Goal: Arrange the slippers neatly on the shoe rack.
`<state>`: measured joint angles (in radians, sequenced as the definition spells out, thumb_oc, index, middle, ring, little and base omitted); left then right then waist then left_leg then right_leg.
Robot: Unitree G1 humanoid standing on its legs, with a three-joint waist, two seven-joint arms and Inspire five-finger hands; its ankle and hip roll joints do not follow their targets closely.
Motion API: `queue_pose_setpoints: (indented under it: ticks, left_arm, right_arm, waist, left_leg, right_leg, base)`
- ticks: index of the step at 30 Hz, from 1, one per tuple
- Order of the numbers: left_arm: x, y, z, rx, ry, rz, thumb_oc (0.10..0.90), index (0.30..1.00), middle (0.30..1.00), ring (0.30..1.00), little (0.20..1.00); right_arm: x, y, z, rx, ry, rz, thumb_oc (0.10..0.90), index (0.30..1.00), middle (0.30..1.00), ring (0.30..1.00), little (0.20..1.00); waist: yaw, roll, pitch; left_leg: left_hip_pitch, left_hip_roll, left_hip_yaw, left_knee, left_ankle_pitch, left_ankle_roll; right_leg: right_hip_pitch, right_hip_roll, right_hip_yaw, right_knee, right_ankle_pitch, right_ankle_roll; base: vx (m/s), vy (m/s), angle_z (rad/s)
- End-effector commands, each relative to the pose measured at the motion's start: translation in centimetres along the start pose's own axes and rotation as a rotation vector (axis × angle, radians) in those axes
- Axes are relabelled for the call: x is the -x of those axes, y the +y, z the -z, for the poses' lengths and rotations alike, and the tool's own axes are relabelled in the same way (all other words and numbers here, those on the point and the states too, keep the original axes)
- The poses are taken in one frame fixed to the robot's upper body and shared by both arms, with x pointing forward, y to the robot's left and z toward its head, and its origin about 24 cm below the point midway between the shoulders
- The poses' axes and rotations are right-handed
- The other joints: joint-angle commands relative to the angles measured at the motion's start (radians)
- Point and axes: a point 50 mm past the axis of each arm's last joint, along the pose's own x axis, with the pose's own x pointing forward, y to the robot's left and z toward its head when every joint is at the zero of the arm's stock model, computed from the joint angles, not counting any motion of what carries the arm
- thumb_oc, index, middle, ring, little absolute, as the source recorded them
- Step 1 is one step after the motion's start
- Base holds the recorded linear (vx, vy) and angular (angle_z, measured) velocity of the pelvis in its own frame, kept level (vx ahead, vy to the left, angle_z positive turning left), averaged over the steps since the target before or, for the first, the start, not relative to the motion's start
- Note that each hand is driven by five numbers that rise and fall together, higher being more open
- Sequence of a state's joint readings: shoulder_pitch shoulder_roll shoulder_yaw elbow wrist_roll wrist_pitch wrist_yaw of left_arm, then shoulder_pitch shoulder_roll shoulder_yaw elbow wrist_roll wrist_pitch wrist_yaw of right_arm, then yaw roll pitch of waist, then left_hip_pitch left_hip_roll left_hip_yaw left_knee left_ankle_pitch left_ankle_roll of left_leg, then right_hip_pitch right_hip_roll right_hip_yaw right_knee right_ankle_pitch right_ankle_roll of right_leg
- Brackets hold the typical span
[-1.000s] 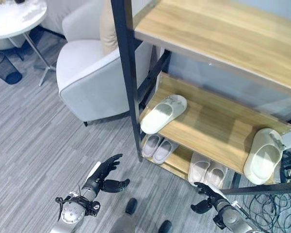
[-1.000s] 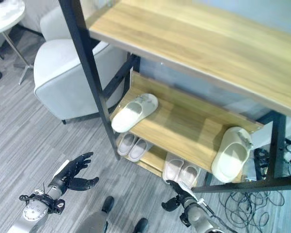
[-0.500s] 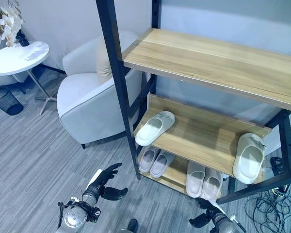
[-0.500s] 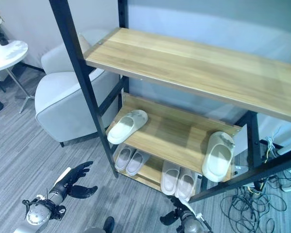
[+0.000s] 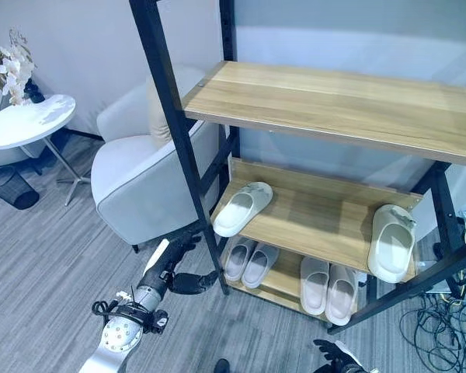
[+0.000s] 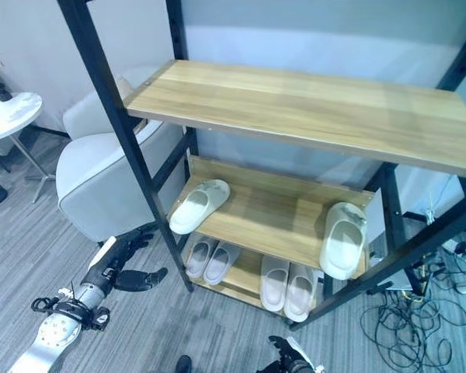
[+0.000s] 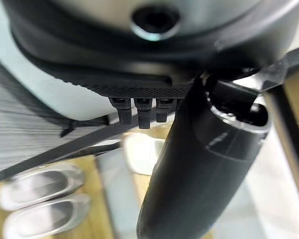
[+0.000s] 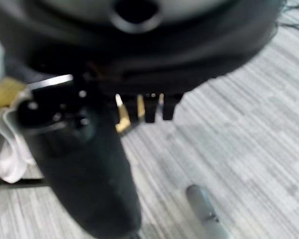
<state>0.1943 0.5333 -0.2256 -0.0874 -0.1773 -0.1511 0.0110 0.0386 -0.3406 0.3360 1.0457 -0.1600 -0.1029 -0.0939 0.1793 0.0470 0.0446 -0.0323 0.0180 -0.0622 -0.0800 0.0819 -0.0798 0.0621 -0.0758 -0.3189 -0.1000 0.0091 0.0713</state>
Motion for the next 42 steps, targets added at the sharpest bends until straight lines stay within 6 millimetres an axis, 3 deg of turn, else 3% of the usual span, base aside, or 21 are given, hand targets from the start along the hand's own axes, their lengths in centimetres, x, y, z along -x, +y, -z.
queue_pose_setpoints:
  ticks: [1, 12, 30, 42]
  left_arm:
    - [-1.6, 1.6, -5.2, 0.031, -0.308, -0.112, 0.8, 0.9, 0.9, 0.9, 0.9]
    - [-2.9, 2.2, -6.4, -0.026, -0.367, -0.217, 0.8, 0.9, 0.9, 0.9, 0.9]
    - [-5.9, 4.2, -6.2, -0.294, -0.319, -0.346, 0.8, 0.9, 0.9, 0.9, 0.9]
    - [-7.1, 5.3, -6.4, -0.306, -0.304, -0.407, 0.8, 0.9, 0.9, 0.9, 0.9]
  right_arm:
    - [-0.4, -2.6, -1.7, 0.053, -0.078, 0.082, 0.8, 0.9, 0.9, 0.9, 0.9]
    - [-0.4, -2.6, -1.8, 0.062, -0.084, 0.086, 0.8, 0.9, 0.9, 0.9, 0.9]
    - [-0.1, -2.1, -2.2, 0.101, -0.129, 0.054, 0.8, 0.9, 0.9, 0.9, 0.9]
    - [0.0, -1.8, -2.2, 0.124, -0.135, 0.032, 0.8, 0.9, 0.9, 0.9, 0.9]
  waist:
    - [-0.004, -0.016, -0.039]
    - [-0.022, -0.006, -0.036]
    - [-0.079, -0.037, -0.068]
    - [-0.103, -0.035, -0.081]
  left_leg:
    - [-0.095, -0.044, 0.006, -0.007, 0.064, -0.032]
    - [-0.12, -0.038, 0.026, -0.007, 0.061, -0.022]
    - [-0.089, -0.027, 0.055, -0.007, 0.025, -0.021]
    - [-0.078, -0.022, 0.067, -0.007, 0.014, -0.02]
  right_leg:
    - [-0.067, -0.004, 0.021, 0.013, -0.007, 0.068]
    - [-0.106, -0.007, 0.05, 0.013, 0.01, 0.077]
    - [-0.099, -0.009, 0.072, 0.013, 0.014, 0.084]
    - [-0.1, -0.017, 0.083, 0.013, 0.016, 0.088]
  base:
    - [0.0, -0.006, -0.08]
    - [0.0, -0.002, -0.09]
    - [0.02, 0.001, -0.06]
    - [0.01, 0.005, -0.05]
